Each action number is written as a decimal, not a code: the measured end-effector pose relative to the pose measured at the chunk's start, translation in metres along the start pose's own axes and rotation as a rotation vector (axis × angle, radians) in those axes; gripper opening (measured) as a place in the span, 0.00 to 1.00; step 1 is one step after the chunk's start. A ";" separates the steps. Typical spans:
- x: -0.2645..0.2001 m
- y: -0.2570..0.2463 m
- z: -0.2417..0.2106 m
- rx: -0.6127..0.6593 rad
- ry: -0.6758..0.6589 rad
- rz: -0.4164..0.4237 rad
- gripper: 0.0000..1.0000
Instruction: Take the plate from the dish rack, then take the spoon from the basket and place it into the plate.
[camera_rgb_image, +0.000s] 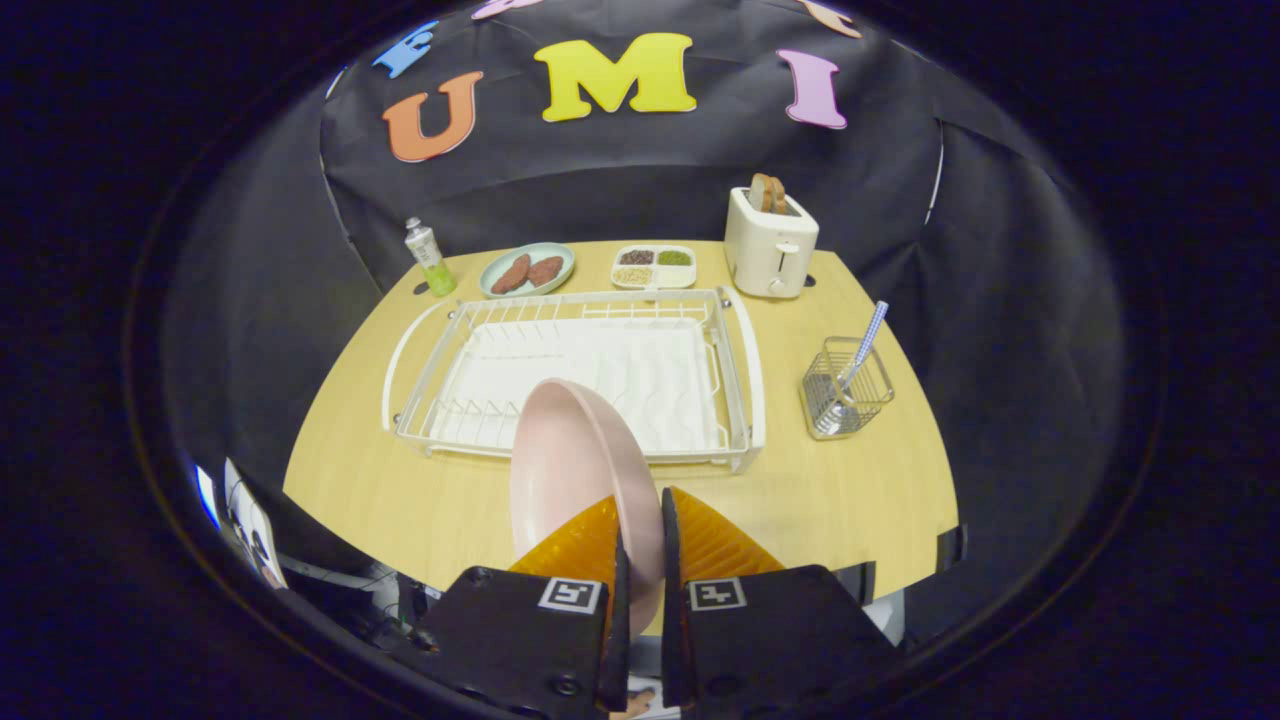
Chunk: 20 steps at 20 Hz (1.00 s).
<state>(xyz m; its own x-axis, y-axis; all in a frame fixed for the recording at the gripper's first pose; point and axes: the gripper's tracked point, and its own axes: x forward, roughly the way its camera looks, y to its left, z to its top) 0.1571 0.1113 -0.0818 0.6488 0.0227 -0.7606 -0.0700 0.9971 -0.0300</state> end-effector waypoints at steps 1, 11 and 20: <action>0.006 -0.001 -0.015 0.021 -0.006 0.020 0.18; 0.066 -0.038 -0.087 0.212 -0.026 0.145 0.20; 0.115 -0.076 -0.106 0.250 -0.050 0.128 0.29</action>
<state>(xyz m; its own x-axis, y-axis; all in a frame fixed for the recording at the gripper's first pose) 0.1565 0.0304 -0.2356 0.6840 0.1469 -0.7145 0.0311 0.9727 0.2298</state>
